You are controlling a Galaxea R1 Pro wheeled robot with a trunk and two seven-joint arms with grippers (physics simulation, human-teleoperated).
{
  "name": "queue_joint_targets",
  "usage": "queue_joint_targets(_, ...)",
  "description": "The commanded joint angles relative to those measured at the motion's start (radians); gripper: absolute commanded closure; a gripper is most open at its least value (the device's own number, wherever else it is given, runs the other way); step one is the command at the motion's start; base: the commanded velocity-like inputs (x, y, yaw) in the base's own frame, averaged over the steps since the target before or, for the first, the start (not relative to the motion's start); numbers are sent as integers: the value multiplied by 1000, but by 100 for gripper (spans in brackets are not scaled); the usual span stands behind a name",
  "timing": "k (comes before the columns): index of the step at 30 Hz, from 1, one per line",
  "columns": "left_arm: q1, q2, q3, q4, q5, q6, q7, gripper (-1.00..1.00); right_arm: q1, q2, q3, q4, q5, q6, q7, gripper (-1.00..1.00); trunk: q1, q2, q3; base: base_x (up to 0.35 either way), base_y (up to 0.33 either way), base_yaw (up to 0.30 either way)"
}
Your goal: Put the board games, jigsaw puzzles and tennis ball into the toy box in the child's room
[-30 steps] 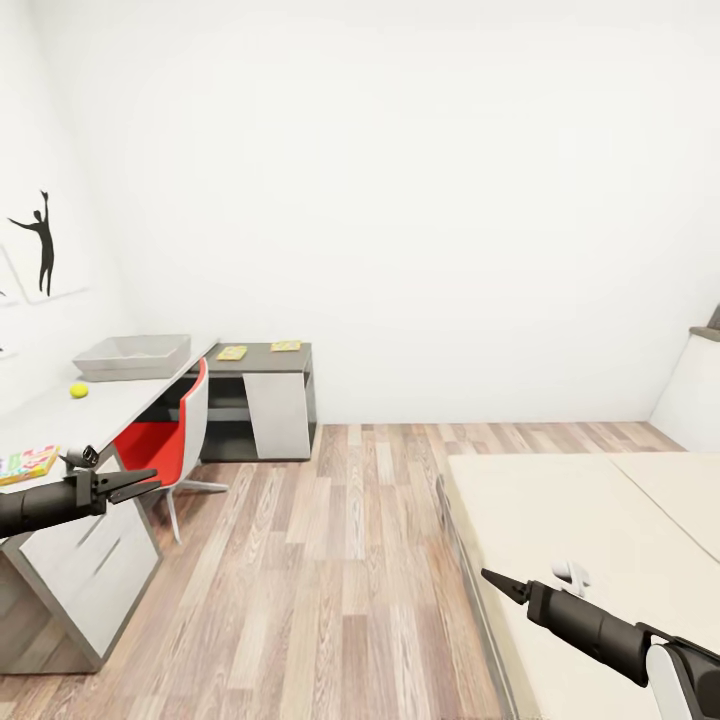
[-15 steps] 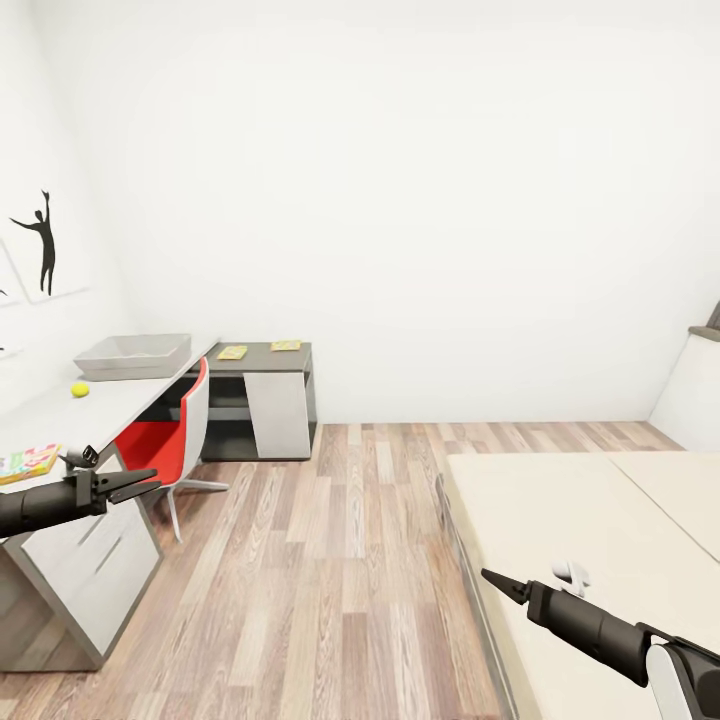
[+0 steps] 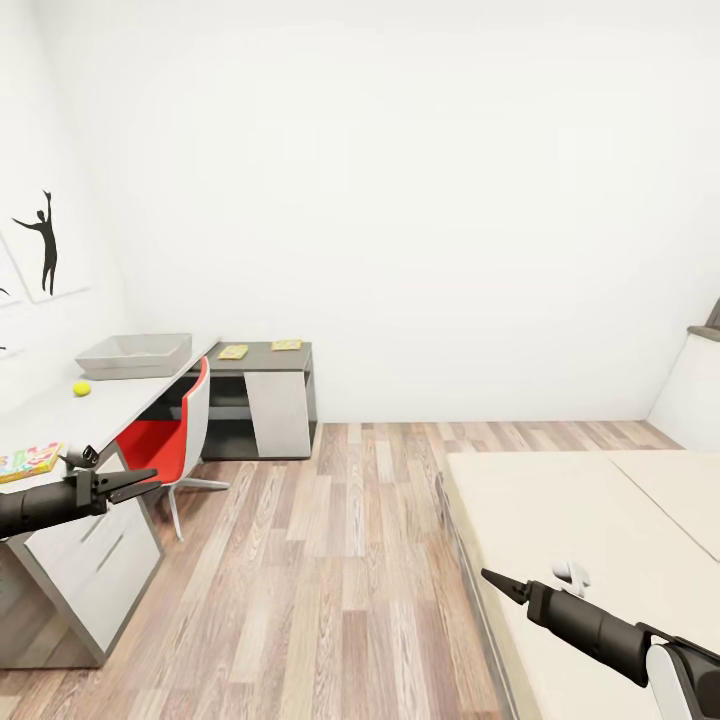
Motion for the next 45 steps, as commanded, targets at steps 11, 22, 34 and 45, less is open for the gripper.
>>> queue_joint_targets(11,-1,-7,0,-2,-1,11,-4,-100,-1,0,-1,0,1,5,4,-100,1,-2,-2,-2,-77,0)
queue_joint_targets(22,-1,-8,0,-3,-1,11,-4,-100,-1,0,-1,0,1,5,4,-100,1,-2,-2,0,-251,0)
queue_joint_targets(34,-1,-9,0,-3,-1,11,-4,-100,-2,0,-2,0,1,5,4,-100,1,-2,-2,0,-286,0)
queue_joint_targets(45,-1,-9,0,-3,-1,11,-4,-100,-1,0,-2,-1,1,6,4,-100,1,-2,-2,0,-289,0)
